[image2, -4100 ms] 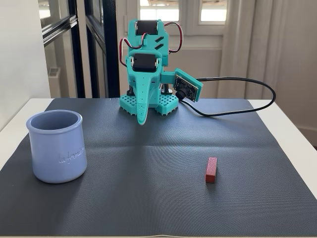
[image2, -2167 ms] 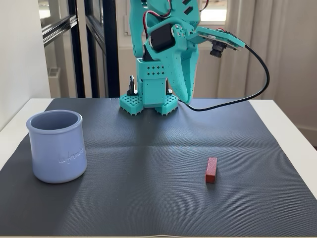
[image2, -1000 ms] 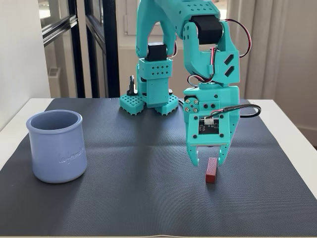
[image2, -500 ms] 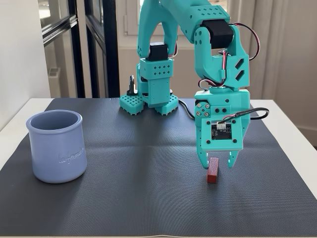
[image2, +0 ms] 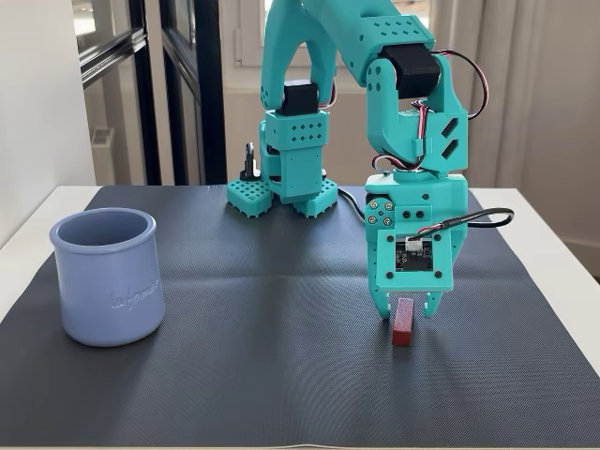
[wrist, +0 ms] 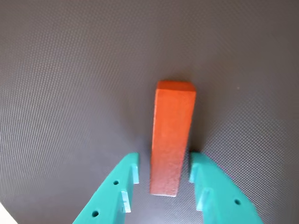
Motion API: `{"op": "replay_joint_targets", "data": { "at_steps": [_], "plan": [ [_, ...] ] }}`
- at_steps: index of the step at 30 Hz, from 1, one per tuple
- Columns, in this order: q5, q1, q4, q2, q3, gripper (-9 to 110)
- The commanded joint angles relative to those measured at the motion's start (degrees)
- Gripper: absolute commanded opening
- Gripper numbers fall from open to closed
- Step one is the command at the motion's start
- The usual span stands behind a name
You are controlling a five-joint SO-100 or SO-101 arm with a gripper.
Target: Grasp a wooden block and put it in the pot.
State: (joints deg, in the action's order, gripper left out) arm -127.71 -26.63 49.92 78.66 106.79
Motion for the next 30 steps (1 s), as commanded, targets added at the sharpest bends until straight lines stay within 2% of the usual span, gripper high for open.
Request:
{"op": "replay_joint_targets", "data": {
  "at_steps": [1,10,16,23,30],
  "plan": [
    [-0.53,0.35,-0.18,0.26,0.00,5],
    [0.53,1.41,0.18,1.14,-0.53,3],
    [7.38,5.10,0.35,9.40,0.00,3],
    [20.21,13.45,0.62,20.13,0.18,3],
    [35.51,25.75,8.88,29.88,0.09,3]
  ]
}}
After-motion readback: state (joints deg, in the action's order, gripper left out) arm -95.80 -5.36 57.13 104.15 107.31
